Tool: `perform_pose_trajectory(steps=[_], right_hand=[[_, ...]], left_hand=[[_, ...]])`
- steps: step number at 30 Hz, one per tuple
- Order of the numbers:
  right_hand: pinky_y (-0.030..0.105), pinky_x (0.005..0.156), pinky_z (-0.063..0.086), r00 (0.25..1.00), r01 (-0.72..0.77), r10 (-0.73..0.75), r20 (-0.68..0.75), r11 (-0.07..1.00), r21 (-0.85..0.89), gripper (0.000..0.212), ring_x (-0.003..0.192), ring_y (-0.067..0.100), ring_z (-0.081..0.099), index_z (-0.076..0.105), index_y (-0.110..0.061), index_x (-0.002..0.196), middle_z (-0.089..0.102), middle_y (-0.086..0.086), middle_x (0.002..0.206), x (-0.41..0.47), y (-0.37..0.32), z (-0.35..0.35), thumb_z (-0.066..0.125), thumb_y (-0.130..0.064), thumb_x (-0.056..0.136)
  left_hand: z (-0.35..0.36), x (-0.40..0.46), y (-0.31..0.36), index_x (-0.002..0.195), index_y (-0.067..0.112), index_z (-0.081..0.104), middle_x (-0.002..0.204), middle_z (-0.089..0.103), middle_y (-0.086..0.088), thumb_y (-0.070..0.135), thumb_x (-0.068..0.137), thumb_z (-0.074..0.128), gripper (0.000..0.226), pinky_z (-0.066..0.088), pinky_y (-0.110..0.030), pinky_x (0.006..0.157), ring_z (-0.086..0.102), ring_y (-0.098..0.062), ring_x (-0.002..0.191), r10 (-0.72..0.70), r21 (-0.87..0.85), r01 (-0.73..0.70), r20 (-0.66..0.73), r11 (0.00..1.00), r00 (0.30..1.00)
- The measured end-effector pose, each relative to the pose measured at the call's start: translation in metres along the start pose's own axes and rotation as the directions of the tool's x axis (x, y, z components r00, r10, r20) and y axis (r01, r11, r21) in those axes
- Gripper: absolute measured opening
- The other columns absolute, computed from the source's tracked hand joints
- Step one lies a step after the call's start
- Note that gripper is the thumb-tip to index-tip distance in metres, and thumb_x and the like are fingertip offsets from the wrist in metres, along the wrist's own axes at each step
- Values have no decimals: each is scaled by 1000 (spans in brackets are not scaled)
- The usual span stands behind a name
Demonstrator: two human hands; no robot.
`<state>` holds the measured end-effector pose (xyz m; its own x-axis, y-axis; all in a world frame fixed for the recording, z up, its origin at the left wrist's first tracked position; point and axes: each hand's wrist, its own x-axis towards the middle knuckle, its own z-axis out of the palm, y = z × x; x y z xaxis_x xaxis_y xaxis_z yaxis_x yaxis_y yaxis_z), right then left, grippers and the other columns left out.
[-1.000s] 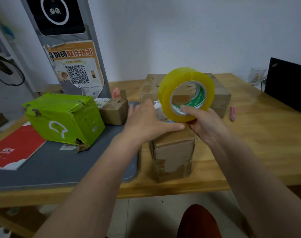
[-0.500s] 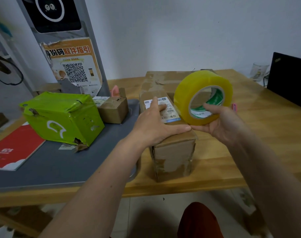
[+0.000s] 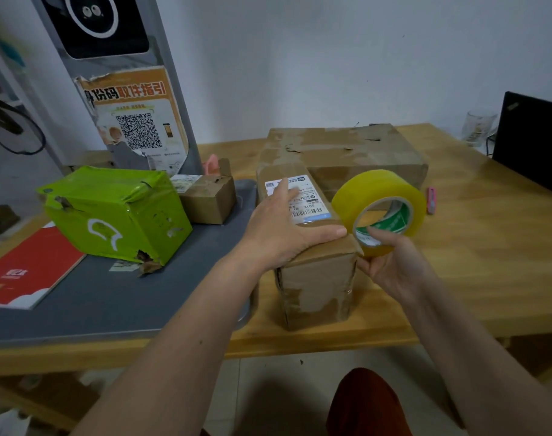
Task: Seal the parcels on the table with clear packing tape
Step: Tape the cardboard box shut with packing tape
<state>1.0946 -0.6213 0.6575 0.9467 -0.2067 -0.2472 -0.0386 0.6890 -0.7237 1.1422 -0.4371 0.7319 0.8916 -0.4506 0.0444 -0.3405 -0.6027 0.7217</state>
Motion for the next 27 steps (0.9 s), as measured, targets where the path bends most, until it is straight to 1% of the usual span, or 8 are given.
perform_pose_trajectory(steps=[4,7,11,16,19,22,24,27], right_hand=[[30,64,58,1000,-19,19,-20,1000,-18,46,85,21,72,55,-10,134,71,12,113,-7,5,5,59,-15,88],[34,78,53,998,-51,47,-44,993,-105,59,91,22,67,61,-15,130,69,13,118,-13,15,12,69,-30,74],[36,77,49,998,-63,56,-38,974,-218,38,87,19,67,68,-23,115,74,6,96,-18,22,23,62,-44,85],[36,78,46,992,85,-115,-45,901,-425,42,107,11,62,64,-33,118,71,-10,112,-19,0,45,69,-50,80],[27,75,46,956,203,-286,-68,810,-551,9,92,4,61,66,-28,92,70,-15,93,-21,-22,57,69,-35,87],[21,63,43,931,255,-363,-26,702,-665,9,82,6,60,64,-27,83,66,-12,86,-20,-23,63,64,-26,92],[26,71,47,921,267,-390,-10,649,-712,3,90,13,61,65,-27,88,67,-9,92,-15,-12,63,64,-28,91],[49,99,45,907,250,-421,10,518,-818,42,111,23,58,66,-31,102,68,-6,109,-9,2,69,59,-59,71]], left_hand=[[2,-1,-4,158,24,6,164,-1,7,72,44,77,142,17,-43,121,8,-18,150,-123,-117,124,17,985,992],[2,-2,-12,158,29,3,159,23,7,60,39,89,151,33,-40,116,33,-15,139,-171,-387,182,62,904,983],[-3,-6,-20,159,33,8,154,34,7,53,36,87,147,44,-40,109,45,-15,130,-188,-542,187,53,819,981],[0,-17,-34,154,36,25,122,52,18,40,59,84,112,53,-21,78,57,-1,103,-144,-701,85,-25,708,989],[8,-19,-44,150,43,34,139,51,8,43,55,83,107,56,-26,81,62,-11,112,-129,-770,110,36,628,991],[14,-19,-56,138,49,49,137,58,5,44,67,80,77,54,-31,79,66,-11,110,-105,-752,157,117,640,988],[18,-16,-62,131,53,53,143,53,10,48,75,81,63,51,-35,90,58,-9,121,-113,-735,151,102,661,988],[22,-11,-64,130,57,53,155,38,13,64,60,86,77,37,-45,112,37,-14,142,-63,-674,75,43,735,997]])
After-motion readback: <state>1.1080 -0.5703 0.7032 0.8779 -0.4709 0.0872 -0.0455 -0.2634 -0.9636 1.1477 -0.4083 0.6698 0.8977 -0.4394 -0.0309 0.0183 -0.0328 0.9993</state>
